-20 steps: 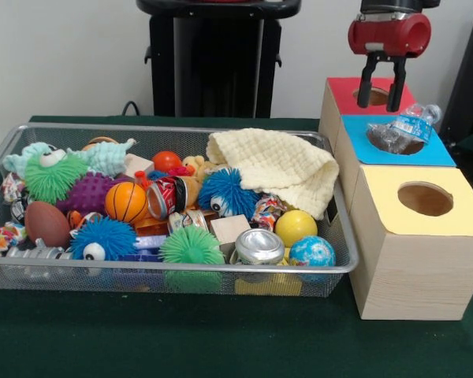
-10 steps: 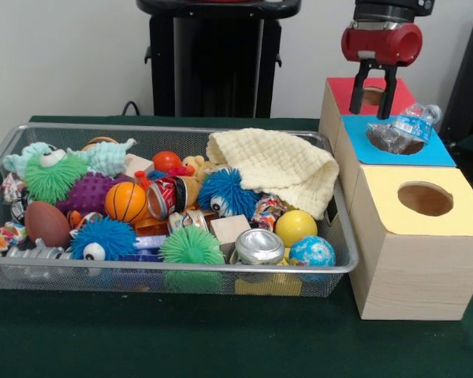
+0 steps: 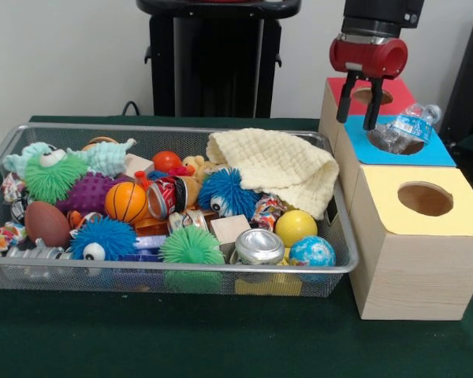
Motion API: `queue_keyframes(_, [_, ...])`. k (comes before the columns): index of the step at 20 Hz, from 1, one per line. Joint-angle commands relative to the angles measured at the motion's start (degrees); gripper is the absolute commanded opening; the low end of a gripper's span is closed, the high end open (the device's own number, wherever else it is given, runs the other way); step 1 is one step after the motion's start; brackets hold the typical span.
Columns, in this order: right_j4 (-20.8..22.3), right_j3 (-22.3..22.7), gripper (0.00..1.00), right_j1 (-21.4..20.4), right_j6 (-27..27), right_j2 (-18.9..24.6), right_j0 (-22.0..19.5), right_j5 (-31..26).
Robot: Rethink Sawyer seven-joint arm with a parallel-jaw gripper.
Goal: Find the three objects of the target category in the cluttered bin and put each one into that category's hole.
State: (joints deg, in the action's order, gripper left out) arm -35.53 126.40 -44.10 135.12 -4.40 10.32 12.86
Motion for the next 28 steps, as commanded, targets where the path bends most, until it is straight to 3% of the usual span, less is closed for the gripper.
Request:
queue_keyframes(1, [2.79,-1.21,1.00,4.90,13.30,5.77,-1.74,4.00])
queue_keyframes(7, [4.16,-2.53,1.00,8.33,15.34,7.07,-1.94,7.44])
queue_keyframes(18, [1.24,-3.65,1.00,8.77,16.66,7.58,0.27,7.02])
queue_keyframes(28, [1.72,-4.66,1.00,10.56,18.63,8.76,0.41,8.55])
